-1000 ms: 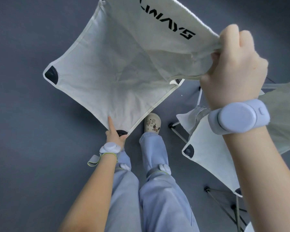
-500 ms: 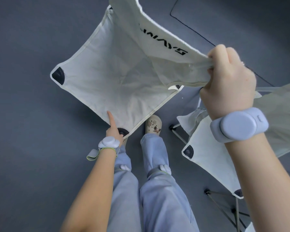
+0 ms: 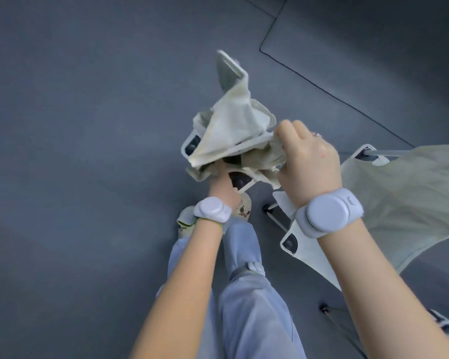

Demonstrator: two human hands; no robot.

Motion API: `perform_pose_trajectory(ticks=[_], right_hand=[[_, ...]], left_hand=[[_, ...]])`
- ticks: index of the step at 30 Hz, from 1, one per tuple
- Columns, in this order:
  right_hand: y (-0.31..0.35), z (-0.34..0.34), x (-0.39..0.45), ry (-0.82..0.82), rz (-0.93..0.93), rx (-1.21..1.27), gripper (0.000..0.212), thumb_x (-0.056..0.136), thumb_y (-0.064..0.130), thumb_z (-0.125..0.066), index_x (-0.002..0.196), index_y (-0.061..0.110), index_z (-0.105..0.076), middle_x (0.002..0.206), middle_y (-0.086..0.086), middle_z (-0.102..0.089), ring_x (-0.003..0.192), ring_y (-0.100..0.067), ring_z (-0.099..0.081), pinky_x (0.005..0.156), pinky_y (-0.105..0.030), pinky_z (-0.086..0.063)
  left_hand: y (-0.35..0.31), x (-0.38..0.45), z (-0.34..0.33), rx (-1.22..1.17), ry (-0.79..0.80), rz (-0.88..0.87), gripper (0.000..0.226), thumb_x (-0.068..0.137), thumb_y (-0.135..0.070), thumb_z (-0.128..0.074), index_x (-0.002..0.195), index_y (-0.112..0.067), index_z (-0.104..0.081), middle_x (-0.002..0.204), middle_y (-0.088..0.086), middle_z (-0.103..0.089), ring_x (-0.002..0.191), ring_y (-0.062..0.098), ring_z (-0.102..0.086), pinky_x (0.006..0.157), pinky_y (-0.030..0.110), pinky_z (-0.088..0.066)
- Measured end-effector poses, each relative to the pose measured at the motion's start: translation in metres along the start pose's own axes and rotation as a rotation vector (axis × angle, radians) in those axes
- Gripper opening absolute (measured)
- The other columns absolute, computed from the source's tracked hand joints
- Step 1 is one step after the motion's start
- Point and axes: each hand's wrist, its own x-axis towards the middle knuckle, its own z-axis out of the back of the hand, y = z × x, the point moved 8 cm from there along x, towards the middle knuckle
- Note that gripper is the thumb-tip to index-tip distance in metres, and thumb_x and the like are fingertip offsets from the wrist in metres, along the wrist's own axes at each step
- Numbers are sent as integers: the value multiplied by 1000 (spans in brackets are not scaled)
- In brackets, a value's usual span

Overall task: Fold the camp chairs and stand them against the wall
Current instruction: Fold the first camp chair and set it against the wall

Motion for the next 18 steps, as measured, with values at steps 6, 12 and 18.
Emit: perform_pose_trajectory(ticks=[6, 12, 18], right_hand=[[-42, 0, -4, 102, -134, 45, 37, 50, -22, -51, 82, -4, -56, 74, -21, -59, 52, -25, -29, 50, -27, -27], [-34, -7, 11, 97, -109, 31, 43, 45, -22, -63, 81, 1, -53, 71, -16, -59, 47, -25, -25, 45, -15, -6], [-33, -1, 11, 102, -106, 51, 54, 60, -22, -53, 98, 12, -35, 90, -20, -60, 57, -28, -30, 46, -20, -2]], left_hand=[[-31, -10, -28, -204, 54, -98, 65, 89, 6, -43, 147, -6, -15, 119, 27, -58, 109, 39, -57, 89, 39, -47], [-25, -14, -1, 65, 25, -167, 53, 97, -12, -41, 146, -20, -22, 114, 22, -60, 99, 39, -60, 77, 39, -47], [-39, -22, 112, 106, -410, -230, 31, 96, -17, -42, 126, -17, -50, 123, 7, -60, 110, 32, -57, 81, 39, -46]])
